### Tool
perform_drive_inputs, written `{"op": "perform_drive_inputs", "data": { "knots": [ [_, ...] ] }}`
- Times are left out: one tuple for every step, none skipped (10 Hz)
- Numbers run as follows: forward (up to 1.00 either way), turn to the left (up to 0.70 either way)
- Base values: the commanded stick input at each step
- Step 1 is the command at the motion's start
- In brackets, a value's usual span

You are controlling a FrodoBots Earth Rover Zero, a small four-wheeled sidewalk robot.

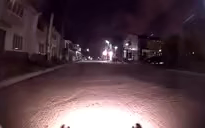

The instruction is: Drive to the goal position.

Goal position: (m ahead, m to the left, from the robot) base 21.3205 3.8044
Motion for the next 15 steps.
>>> {"op": "perform_drive_inputs", "data": {
  "knots": [
    [0.70, 0.00],
    [0.70, 0.00],
    [0.70, 0.00],
    [0.70, 0.00],
    [0.70, 0.00],
    [0.70, 0.00],
    [0.70, 0.00],
    [0.46, 0.00],
    [0.59, 0.00],
    [0.70, 0.00],
    [0.70, 0.00],
    [0.70, 0.00],
    [0.70, 0.00],
    [0.70, 0.00],
    [0.70, 0.00]
  ]
}}
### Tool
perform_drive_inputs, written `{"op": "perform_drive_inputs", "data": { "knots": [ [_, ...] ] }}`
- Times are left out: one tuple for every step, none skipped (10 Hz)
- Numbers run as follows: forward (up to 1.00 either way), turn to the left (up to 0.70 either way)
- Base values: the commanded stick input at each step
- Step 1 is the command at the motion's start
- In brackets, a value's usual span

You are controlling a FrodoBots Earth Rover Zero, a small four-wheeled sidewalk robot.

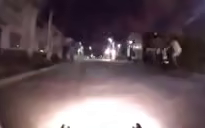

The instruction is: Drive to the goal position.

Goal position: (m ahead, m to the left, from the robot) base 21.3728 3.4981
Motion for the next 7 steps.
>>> {"op": "perform_drive_inputs", "data": {
  "knots": [
    [0.70, 0.00],
    [0.70, 0.00],
    [0.70, 0.00],
    [0.70, 0.00],
    [0.70, 0.00],
    [0.70, 0.00],
    [0.70, 0.00]
  ]
}}
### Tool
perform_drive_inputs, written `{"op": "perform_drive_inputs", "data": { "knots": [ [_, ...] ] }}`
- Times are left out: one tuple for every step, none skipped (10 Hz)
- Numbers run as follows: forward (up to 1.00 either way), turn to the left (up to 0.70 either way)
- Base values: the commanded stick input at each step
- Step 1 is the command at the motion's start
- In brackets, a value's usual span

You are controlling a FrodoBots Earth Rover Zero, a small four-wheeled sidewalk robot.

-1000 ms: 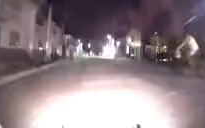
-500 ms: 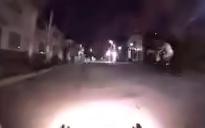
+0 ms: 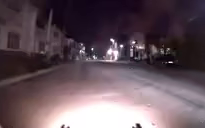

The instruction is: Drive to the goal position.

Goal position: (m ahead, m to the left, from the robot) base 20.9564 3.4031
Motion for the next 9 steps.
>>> {"op": "perform_drive_inputs", "data": {
  "knots": [
    [0.70, 0.00],
    [0.70, 0.00],
    [0.70, 0.00],
    [0.74, 0.00],
    [0.85, 0.00],
    [0.85, 0.00],
    [0.85, 0.00],
    [0.85, 0.00],
    [0.85, 0.00]
  ]
}}
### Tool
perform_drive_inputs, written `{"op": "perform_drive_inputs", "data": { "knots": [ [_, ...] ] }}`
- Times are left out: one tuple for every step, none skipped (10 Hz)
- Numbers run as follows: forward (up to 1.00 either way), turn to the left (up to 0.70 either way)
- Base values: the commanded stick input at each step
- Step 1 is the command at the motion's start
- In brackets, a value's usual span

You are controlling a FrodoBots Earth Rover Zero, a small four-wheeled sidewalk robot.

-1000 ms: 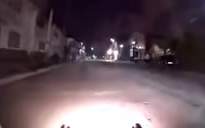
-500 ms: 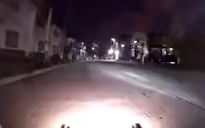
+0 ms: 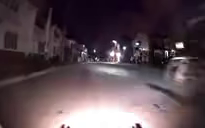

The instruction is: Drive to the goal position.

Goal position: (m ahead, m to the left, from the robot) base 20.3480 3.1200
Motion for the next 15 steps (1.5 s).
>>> {"op": "perform_drive_inputs", "data": {
  "knots": [
    [0.85, 0.00],
    [0.85, 0.00],
    [0.85, 0.00],
    [0.85, 0.00],
    [0.85, 0.00],
    [0.85, 0.00],
    [0.85, 0.00],
    [0.85, 0.00],
    [0.85, 0.00],
    [0.85, 0.00],
    [0.85, 0.00],
    [0.85, 0.00],
    [0.85, 0.00],
    [0.85, 0.00],
    [0.85, 0.00]
  ]
}}
